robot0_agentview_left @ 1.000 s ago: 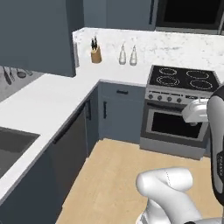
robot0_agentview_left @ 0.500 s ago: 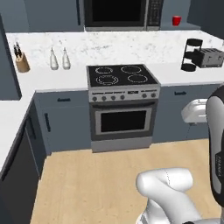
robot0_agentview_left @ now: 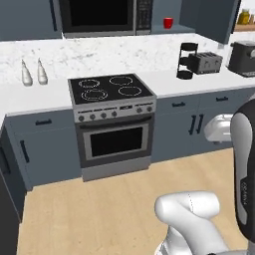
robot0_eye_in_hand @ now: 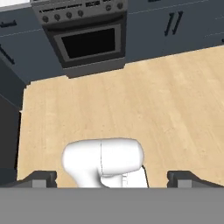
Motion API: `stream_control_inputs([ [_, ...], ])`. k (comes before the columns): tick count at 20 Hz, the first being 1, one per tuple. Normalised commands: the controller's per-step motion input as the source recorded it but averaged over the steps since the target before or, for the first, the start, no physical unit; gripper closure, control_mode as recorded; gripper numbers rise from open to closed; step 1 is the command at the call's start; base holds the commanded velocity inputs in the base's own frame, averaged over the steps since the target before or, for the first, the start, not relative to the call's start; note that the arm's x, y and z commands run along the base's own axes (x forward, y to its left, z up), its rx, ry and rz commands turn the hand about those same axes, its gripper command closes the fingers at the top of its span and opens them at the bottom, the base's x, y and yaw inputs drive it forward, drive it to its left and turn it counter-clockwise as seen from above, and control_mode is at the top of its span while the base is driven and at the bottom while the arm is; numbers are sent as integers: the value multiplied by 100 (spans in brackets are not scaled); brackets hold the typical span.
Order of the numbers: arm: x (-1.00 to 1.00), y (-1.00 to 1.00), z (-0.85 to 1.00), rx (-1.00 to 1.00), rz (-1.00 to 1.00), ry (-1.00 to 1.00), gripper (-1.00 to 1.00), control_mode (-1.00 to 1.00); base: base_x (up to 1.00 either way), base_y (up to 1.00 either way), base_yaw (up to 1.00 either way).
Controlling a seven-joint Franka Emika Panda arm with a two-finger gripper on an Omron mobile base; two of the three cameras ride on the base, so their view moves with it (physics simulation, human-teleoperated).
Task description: Gather all objects into one cabinet and sort the glasses and bowls to opposite sides.
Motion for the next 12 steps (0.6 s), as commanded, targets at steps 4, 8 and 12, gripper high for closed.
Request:
stream_control_inputs([
  [4,0,0,0,0,0,0,-100,100,83,-56,0],
  [8,0,0,0,0,0,0,-100,100,88,-55,0],
  [12,0,0,0,0,0,0,-100,100,90,-65,5],
])
